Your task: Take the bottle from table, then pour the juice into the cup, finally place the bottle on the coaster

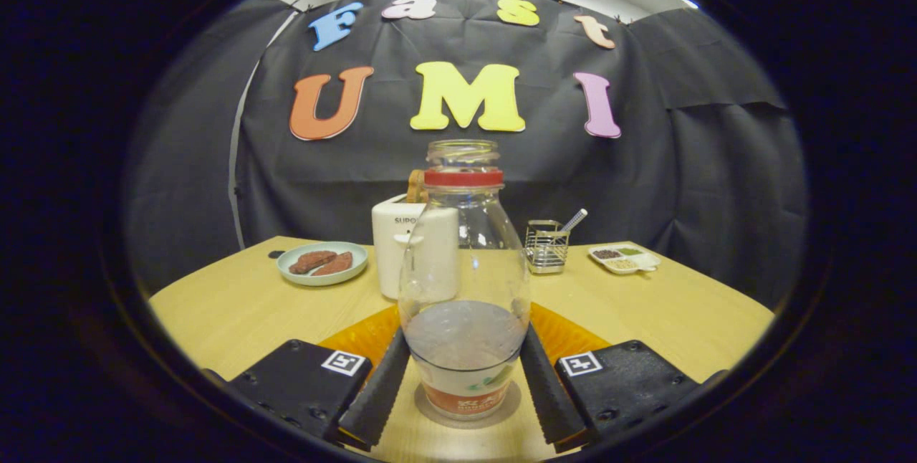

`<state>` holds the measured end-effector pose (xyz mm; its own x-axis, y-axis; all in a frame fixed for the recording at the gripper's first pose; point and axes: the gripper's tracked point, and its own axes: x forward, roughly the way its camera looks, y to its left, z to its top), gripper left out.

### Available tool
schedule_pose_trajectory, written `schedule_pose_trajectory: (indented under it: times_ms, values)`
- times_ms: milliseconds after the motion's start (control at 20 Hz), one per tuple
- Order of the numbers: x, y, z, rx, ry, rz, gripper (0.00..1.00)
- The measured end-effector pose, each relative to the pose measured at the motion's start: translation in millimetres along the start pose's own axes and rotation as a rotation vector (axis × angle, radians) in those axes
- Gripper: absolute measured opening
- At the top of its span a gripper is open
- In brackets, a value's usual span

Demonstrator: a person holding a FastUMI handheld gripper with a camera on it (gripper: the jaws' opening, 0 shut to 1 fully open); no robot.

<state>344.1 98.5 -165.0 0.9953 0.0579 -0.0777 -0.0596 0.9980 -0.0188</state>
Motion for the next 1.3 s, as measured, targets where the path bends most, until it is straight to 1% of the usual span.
schedule_pose_trajectory:
  times_ms: [150, 200, 400, 600, 900, 1300]
  values:
    - [-3, -1, 2, 0.001, -0.005, -0.004, 0.86]
    - [-5, -1, 5, 0.000, -0.009, -0.003, 0.93]
    - [-18, 0, 20, -0.008, -0.028, 0.007, 1.00]
    - [-37, -2, 46, -0.006, -0.053, 0.002, 1.00]
    - [-80, -9, 89, 0.012, -0.090, -0.007, 1.00]
    - [-150, -20, 139, -0.063, -0.144, -0.024, 1.00]
